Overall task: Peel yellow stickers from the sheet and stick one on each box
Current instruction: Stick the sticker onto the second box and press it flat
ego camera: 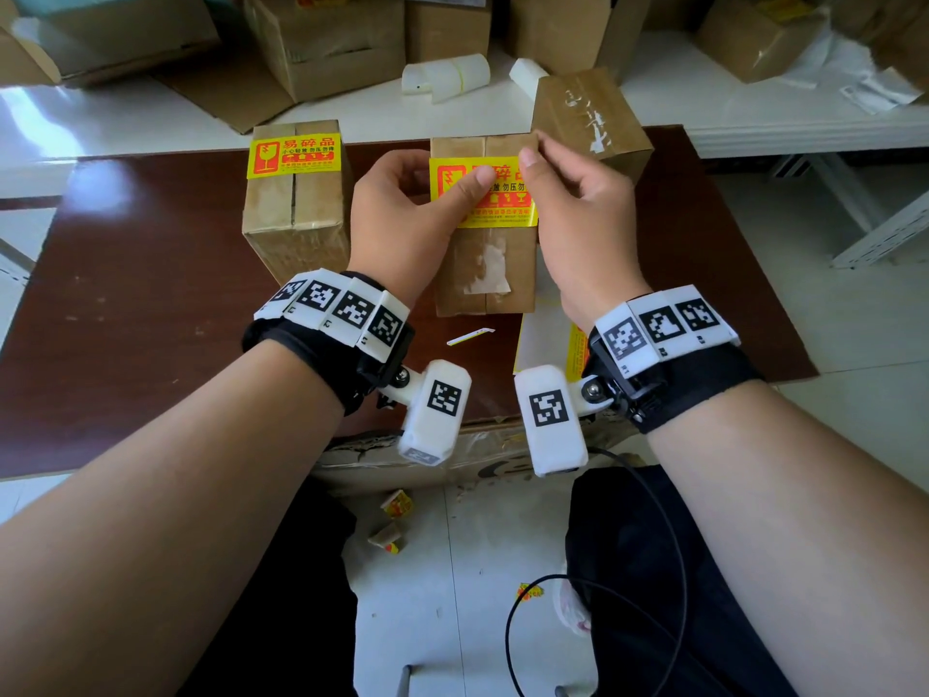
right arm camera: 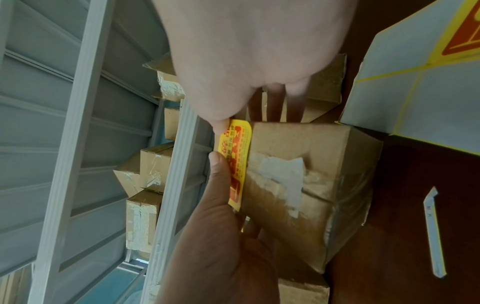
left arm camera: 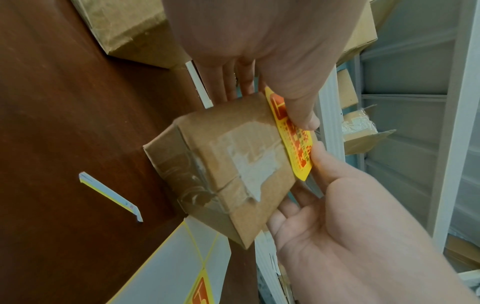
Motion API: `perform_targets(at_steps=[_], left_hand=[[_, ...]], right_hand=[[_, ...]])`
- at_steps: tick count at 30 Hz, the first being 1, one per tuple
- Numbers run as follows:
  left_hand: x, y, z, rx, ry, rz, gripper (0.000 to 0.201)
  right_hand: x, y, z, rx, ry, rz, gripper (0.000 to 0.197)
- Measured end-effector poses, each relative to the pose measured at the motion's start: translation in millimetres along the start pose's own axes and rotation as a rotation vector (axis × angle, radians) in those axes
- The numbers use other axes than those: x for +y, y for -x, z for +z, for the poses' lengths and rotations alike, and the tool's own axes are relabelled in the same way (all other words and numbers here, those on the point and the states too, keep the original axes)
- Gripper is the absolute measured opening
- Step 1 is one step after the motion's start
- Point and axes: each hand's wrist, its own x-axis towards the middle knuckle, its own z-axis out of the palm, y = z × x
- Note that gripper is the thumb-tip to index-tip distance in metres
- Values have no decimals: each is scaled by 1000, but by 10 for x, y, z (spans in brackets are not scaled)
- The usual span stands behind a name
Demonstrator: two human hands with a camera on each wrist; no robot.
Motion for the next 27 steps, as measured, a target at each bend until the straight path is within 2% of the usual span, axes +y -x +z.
perform_targets(at_steps=[2, 5, 10, 13, 16, 22, 27], left_hand=[[-3, 1, -3, 5, -11, 0, 63], [10, 1, -9, 17, 1, 17, 50], [23, -10, -32, 7, 1, 66, 26], [14, -17, -29, 10, -38, 57, 29], [25, -21, -24, 21, -58, 31, 44], [40, 4, -17, -56, -22, 76, 32], [37, 2, -23, -58, -38, 76, 37]], right_hand=[[-12, 5, 5, 0, -16, 14, 45], [-22, 8, 30, 11, -37, 8, 51], [-28, 23, 65, -15, 6, -19, 75], [-5, 21, 51, -32, 83, -34, 78], [6, 14, 22, -38, 121, -54, 73], [4, 5, -21, -74, 115, -36, 75], [-33, 17, -42, -157, 71, 19, 75]])
